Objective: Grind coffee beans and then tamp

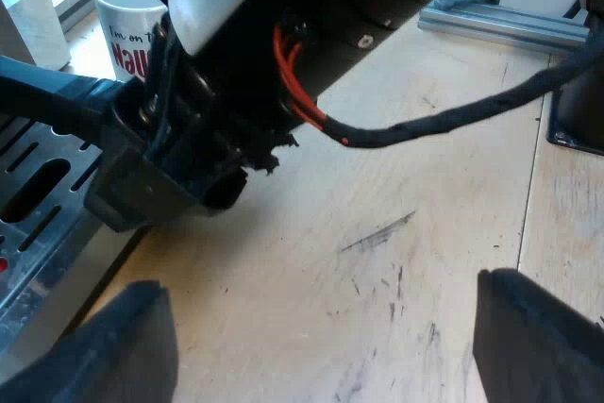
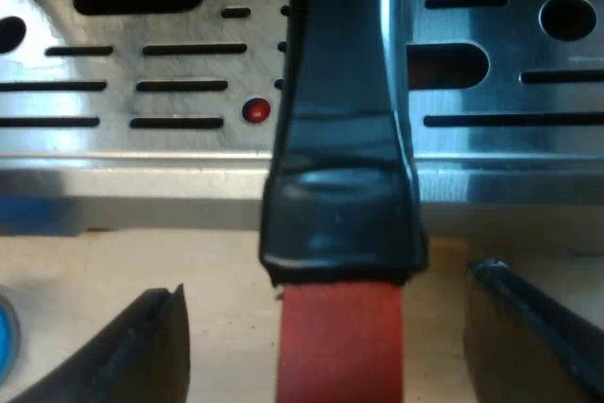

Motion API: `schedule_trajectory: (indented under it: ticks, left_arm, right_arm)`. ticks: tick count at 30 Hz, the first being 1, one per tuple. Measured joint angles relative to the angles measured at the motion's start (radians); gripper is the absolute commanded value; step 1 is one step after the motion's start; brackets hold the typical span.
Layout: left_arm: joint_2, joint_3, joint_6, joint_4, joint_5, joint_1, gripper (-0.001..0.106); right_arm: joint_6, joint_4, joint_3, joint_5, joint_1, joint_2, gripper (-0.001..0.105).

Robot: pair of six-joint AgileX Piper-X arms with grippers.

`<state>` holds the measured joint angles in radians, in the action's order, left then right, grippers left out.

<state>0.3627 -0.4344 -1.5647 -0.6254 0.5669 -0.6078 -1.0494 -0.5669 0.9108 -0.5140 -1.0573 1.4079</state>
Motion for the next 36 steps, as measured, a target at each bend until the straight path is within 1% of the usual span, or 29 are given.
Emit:
schedule_trajectory:
  ticks: [15,18,19,20,21,22,23,24,25,26,27,36]
  left_arm:
    - [0.000,0.000,0.000,0.000,0.000,0.000,0.067]
    - [0.000,0.000,0.000,0.000,0.000,0.000,0.067]
    - [0.000,0.000,0.000,0.000,0.000,0.000,0.067]
    - [0.000,0.000,0.000,0.000,0.000,0.000,0.067]
    - [0.000,0.000,0.000,0.000,0.000,0.000,0.067]
    - [0.000,0.000,0.000,0.000,0.000,0.000,0.067]
    - [0.000,0.000,0.000,0.000,0.000,0.000,0.067]
    - [0.000,0.000,0.000,0.000,0.000,0.000,0.067]
    - [0.000,0.000,0.000,0.000,0.000,0.000,0.067]
    - [0.000,0.000,0.000,0.000,0.000,0.000,0.067]
    - [0.000,0.000,0.000,0.000,0.000,0.000,0.067]
    - [0.000,0.000,0.000,0.000,0.000,0.000,0.067]
  right_arm:
    - [0.000,0.033,-0.010,-0.022,0.000,0.000,0.063]
    - [0.000,0.033,-0.010,-0.022,0.000,0.000,0.053]
    - [0.000,0.033,-0.010,-0.022,0.000,0.000,0.044]
    - [0.000,0.033,-0.010,-0.022,0.000,0.000,0.041]
    - [0.000,0.033,-0.010,-0.022,0.000,0.000,0.036]
    - [0.000,0.033,-0.010,-0.022,0.000,0.000,0.026]
    - [0.000,0.033,-0.010,-0.022,0.000,0.000,0.020]
    - [0.000,0.033,-0.010,-0.022,0.000,0.000,0.016]
    - [0.000,0.033,-0.010,-0.022,0.000,0.000,0.009]
    - [0.002,0.033,-0.010,-0.022,0.000,0.000,0.006]
    - [0.012,0.025,-0.014,-0.031,0.000,0.000,0.000]
    - [0.013,0.017,-0.015,-0.039,0.003,0.000,0.000]
